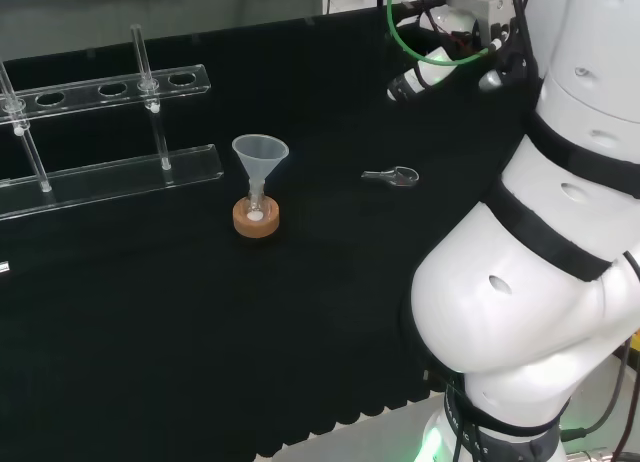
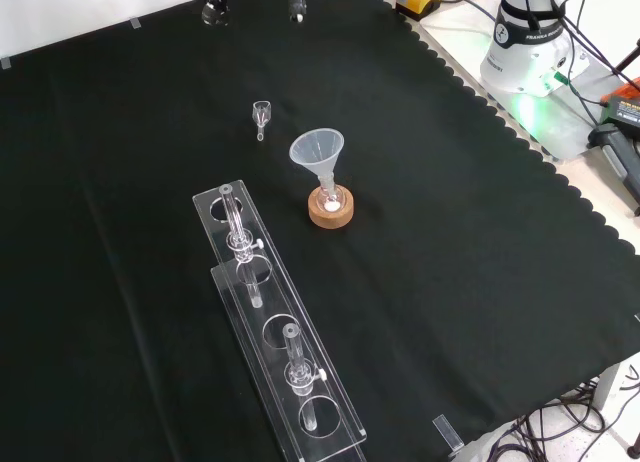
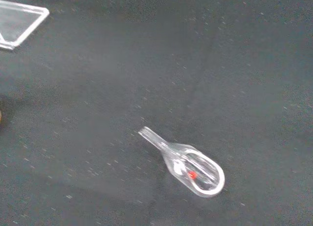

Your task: Remove the funnel from the round-bottom flask.

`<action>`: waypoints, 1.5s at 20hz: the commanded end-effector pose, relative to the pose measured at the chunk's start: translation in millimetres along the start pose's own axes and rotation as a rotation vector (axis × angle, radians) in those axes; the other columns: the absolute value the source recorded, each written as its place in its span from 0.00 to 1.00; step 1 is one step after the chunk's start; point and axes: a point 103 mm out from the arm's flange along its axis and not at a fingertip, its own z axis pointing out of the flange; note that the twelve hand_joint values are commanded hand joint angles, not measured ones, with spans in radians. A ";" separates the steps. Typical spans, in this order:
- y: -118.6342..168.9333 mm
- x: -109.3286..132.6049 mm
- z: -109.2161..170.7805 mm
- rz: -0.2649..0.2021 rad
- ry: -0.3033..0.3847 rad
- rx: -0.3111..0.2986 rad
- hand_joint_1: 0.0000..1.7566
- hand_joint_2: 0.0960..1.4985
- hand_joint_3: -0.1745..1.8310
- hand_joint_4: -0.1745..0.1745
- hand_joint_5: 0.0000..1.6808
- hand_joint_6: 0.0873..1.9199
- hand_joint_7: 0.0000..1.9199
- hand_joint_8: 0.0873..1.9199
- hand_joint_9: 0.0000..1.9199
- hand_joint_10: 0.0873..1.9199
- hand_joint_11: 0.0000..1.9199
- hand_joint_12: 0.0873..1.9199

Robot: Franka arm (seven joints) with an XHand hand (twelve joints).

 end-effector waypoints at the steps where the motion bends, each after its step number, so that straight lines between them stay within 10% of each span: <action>1: 6.0 35.3 -17.5 -0.020 0.107 -0.040 0.23 0.37 0.12 0.13 0.24 0.02 0.18 0.38 0.42 0.00 0.27 0.69; 19: 52.7 99.5 4.4 -0.053 0.004 0.086 0.21 0.37 0.10 0.10 0.09 0.00 0.01 0.35 0.32 0.00 0.19 0.75; 30: 87.5 100.7 42.1 -0.027 0.051 0.212 0.19 0.37 0.09 0.08 0.02 0.00 0.00 0.08 0.21 0.00 0.11 0.79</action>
